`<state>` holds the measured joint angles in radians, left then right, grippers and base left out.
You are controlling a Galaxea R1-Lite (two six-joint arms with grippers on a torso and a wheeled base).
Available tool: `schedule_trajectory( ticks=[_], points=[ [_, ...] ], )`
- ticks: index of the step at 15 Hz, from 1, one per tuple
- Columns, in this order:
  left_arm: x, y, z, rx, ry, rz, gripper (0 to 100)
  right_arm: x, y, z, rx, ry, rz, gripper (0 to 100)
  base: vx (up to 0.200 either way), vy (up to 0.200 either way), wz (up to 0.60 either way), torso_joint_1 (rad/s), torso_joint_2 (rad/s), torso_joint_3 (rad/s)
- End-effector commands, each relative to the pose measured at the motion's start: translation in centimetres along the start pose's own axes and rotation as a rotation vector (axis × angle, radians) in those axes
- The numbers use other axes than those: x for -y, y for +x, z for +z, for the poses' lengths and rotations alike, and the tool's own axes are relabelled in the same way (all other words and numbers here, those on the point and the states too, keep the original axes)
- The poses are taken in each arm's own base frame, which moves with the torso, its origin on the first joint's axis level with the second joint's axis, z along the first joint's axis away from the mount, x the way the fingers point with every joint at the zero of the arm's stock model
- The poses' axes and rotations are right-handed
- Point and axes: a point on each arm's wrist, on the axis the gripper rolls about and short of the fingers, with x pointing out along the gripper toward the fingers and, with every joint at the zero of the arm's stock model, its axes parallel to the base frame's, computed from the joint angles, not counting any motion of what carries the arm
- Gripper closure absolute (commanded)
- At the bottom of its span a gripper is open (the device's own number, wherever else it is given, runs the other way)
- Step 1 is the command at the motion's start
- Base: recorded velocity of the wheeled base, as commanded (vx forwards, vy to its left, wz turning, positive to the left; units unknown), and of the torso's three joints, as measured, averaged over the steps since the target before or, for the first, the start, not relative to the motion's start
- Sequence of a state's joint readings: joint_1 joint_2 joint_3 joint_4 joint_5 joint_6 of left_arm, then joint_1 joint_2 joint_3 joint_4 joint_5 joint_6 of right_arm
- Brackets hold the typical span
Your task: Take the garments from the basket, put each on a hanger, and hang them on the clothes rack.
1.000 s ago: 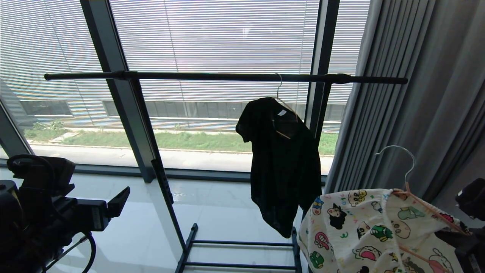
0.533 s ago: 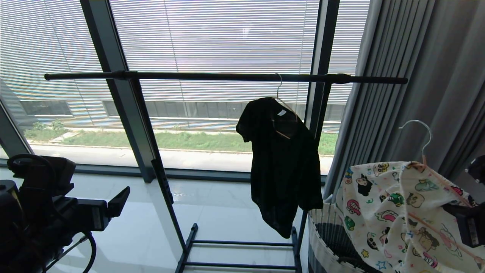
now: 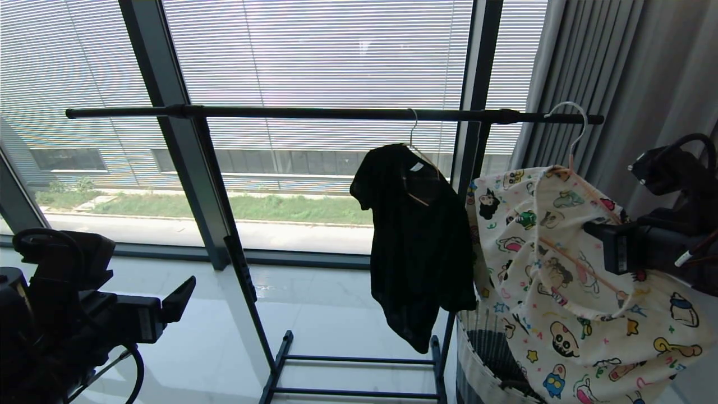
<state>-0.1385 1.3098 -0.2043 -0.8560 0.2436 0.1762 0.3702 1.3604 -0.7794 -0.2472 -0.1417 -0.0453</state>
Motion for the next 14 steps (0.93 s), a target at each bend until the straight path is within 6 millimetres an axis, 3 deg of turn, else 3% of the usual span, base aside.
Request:
schedule_trajectory(
  ticks=[1, 5, 14],
  points=[
    [0.0, 0.0, 0.0, 0.002, 0.0, 0.001, 0, -0.7, 1.7, 0.2, -0.02, -0.009, 0.018, 100, 0.0, 0.0, 0.0, 0.0, 0.0, 0.0],
    [-0.1, -0.2, 0.0, 0.007, 0.001, 0.0, 0, -1.0, 2.4, 1.5, 0.014, -0.006, 0.029, 100, 0.0, 0.0, 0.0, 0.0, 0.0, 0.0],
    [-0.1, -0.2, 0.1, 0.009, 0.016, -0.001, 0, -1.4, 3.2, 2.4, 0.033, -0.004, 0.035, 100, 0.2, 0.0, 0.0, 0.002, 0.0, 0.003]
  ],
)
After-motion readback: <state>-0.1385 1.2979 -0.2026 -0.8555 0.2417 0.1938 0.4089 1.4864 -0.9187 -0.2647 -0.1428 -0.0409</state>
